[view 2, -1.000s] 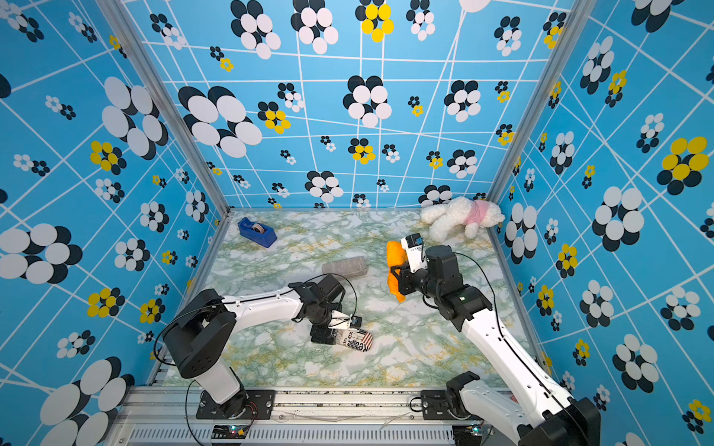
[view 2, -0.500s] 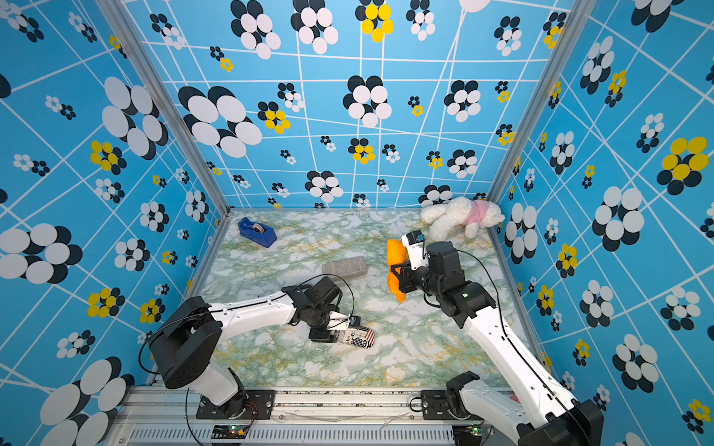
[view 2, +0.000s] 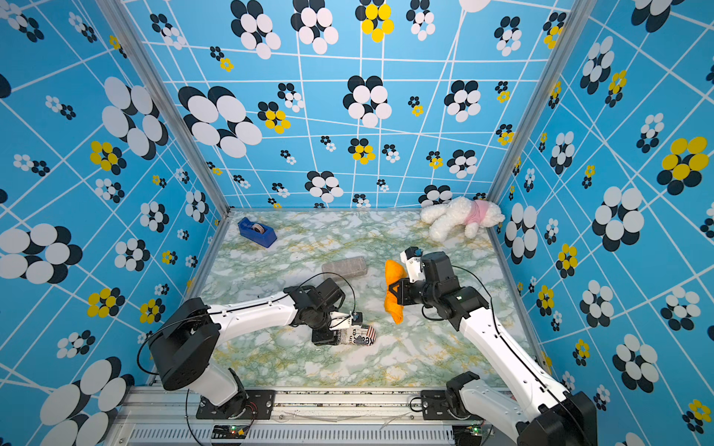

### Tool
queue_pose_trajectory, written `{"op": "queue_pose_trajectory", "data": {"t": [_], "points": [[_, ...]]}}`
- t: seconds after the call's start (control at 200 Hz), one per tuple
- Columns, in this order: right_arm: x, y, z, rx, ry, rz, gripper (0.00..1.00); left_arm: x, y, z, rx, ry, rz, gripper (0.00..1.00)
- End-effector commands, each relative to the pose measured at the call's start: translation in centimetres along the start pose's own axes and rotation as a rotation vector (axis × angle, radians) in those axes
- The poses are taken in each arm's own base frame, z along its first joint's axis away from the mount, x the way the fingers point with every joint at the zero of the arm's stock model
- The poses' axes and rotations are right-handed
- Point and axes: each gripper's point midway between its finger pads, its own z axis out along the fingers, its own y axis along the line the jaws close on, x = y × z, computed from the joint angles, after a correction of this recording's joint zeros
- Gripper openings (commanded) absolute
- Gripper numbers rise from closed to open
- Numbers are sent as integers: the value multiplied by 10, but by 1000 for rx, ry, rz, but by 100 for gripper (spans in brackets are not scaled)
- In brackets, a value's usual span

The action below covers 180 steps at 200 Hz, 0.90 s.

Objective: Wipe the eyeglass case
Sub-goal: Pick up the eyeglass case from the center of the board, then wipe the dirt from the eyeglass case.

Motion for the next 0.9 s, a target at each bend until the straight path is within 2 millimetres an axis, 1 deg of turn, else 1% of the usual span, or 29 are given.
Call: {"op": "queue_pose_trajectory", "data": {"t": [0.0,0.04,0.085,0.16,0.22,0.29,0.36,0.5,0.565,0.6,0.68,0.775,0.83,0.895], "points": [[30,3,12,-38,106,95,0,-21,12,-11,-70,-61,-87,30],[40,1,18,-25,138,109,0,-25,13,-12,-73,-74,-108,27],[50,2,26,-29,178,125,0,-29,14,-12,-79,-81,-117,25],[64,16,42,-62,242,127,0,-34,12,-8,-96,-80,-102,24],[67,25,55,-97,257,155,0,-39,11,-4,-105,-87,-99,23],[67,33,73,-174,245,249,0,-44,15,-1,-133,-102,-113,21],[73,32,90,-205,260,307,0,-49,19,1,-161,-128,-120,21],[89,25,114,-160,366,262,0,-56,24,5,-201,-187,-139,19],[98,21,127,-170,402,282,0,-59,26,8,-208,-205,-148,18],[99,22,133,-188,405,303,0,-60,26,9,-205,-211,-153,18],[97,31,141,-261,379,344,0,-60,25,13,-198,-210,-159,18],[94,37,140,-303,354,358,0,-59,27,15,-208,-212,-165,18],[98,31,137,-277,359,347,0,-60,28,16,-211,-222,-167,18],[102,15,129,-222,358,334,0,-60,30,16,-217,-230,-171,18]]}}
